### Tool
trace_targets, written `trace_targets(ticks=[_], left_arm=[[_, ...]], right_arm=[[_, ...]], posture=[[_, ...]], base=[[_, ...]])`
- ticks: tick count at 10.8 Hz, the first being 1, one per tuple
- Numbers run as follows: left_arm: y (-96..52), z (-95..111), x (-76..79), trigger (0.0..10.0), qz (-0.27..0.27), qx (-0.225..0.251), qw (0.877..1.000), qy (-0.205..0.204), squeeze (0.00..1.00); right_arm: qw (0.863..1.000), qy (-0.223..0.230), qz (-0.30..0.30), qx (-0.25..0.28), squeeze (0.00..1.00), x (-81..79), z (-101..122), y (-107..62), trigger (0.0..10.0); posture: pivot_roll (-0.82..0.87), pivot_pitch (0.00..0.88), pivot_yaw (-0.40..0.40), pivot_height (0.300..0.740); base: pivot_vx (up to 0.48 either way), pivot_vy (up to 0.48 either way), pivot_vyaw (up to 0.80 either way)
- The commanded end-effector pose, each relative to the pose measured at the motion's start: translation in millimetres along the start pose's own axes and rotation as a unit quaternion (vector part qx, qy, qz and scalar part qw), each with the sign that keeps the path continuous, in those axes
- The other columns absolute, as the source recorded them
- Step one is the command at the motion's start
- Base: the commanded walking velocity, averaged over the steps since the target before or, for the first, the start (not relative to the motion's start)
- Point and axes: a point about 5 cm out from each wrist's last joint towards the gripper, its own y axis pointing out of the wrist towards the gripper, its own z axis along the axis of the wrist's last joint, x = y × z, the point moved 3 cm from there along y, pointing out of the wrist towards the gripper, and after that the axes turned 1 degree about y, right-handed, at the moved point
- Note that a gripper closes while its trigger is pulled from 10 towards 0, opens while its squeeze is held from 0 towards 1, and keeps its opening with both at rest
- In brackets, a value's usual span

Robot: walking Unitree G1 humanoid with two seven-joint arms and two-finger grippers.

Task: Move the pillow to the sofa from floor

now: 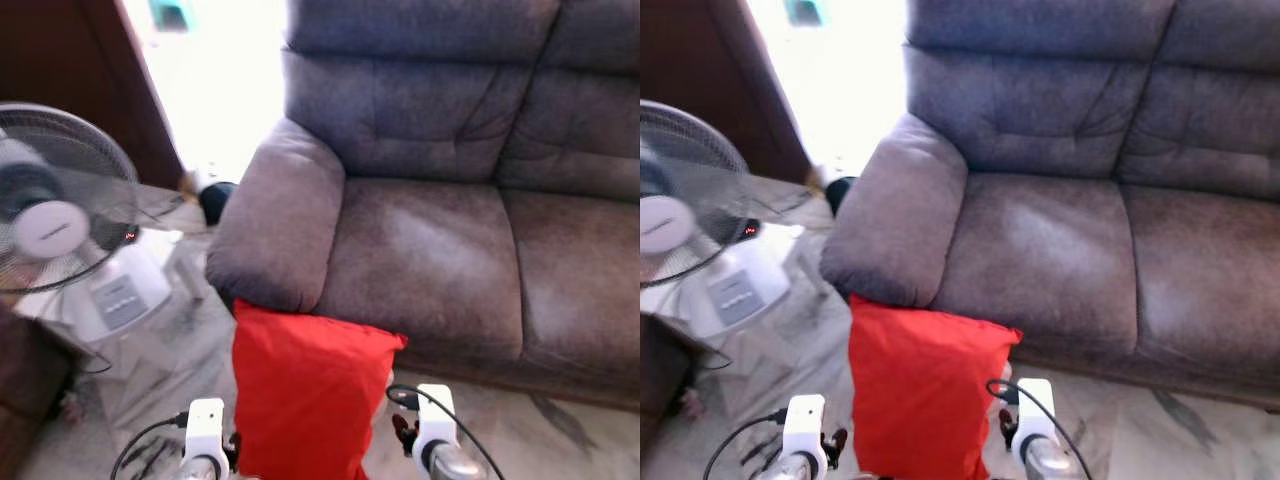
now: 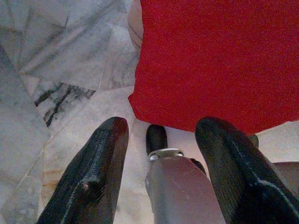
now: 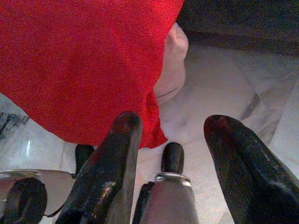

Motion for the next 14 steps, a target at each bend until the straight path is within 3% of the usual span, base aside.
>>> trace_targets(ticks=[1, 4, 5, 6, 7, 8, 9, 10, 11, 12, 14], left_arm=[[-2.4, -11, -1.7, 10.0, 0.004, -0.017, 1.000, -0.004, 0.00], [-2.6, -10, -2.4, 10.0, 0.006, -0.010, 1.000, -0.008, 0.00], [-3.1, -8, -2.4, 10.0, 0.010, 0.005, 0.999, -0.035, 0.00], [-3.6, -2, -2.3, 10.0, 0.009, 0.032, 0.999, -0.036, 0.00], [1.7, 45, -24.4, 10.0, 0.012, 0.101, 0.995, -0.020, 0.00], [2.5, 71, -30.7, 10.0, 0.010, 0.140, 0.990, -0.006, 0.00], [2.2, 77, -28.4, 10.0, 0.008, 0.153, 0.988, -0.002, 0.00], [0.8, 83, -27.4, 10.0, 0.007, 0.172, 0.985, 0.010, 0.00], [-3.0, 96, -30.7, 10.0, 0.012, 0.213, 0.977, 0.000, 0.00], [-10.1, 120, -30.1, 10.0, 0.000, 0.275, 0.961, 0.006, 0.00], [-16.8, 137, -20.4, 10.0, -0.015, 0.321, 0.947, 0.015, 0.00]], right_arm=[[1.000, 0.004, -0.001, -0.010, 0.00, 0.2, -6, -0.9, 10.0], [1.000, 0.006, -0.004, -0.007, 0.00, 0.3, -6, -1.0, 10.0], [1.000, 0.020, -0.011, 0.006, 0.00, 1.4, -4, -1.3, 10.0], [0.999, 0.018, -0.020, 0.033, 0.00, 3.2, 1, -2.0, 10.0], [0.998, 0.011, -0.027, 0.057, 0.00, 4.4, 6, -2.8, 10.0], [0.997, 0.015, -0.029, 0.071, 0.00, 4.8, 9, -3.5, 10.0], [0.996, 0.014, -0.028, 0.078, 0.00, 4.5, 11, -3.7, 10.0], [0.994, 0.009, -0.037, 0.101, 0.00, 11.5, 24, -3.8, 10.0], [0.984, -0.004, -0.043, 0.172, 0.00, 23.4, 60, -6.8, 10.0], [0.968, -0.032, -0.022, 0.248, 0.00, 16.6, 87, -14.1, 10.0], [0.953, -0.025, -0.016, 0.303, 0.00, 15.6, 112, -21.0, 10.0]], posture=[[0.13, 0.179, 0.016, 0.740], [0.12, 0.192, 0.017, 0.740], [0.12, 0.199, 0.017, 0.740], [0.13, 0.200, 0.016, 0.740], [0.12, 0.203, 0.017, 0.740], [0.12, 0.204, 0.018, 0.740], [0.12, 0.206, 0.018, 0.740], [0.12, 0.208, 0.016, 0.740], [0.12, 0.209, 0.015, 0.740], [0.12, 0.208, 0.016, 0.740], [0.11, 0.193, 0.016, 0.740]], base=[[0.000, 0.000, 0.00], [0.000, 0.000, 0.00], [0.000, 0.000, 0.00], [0.000, 0.000, 0.00], [0.000, 0.000, 0.00], [0.000, 0.000, 0.00], [0.000, 0.000, 0.00], [0.000, 0.000, 0.00], [0.000, 0.000, 0.00], [0.000, 0.000, 0.00], [0.000, 0.000, 0.00]])
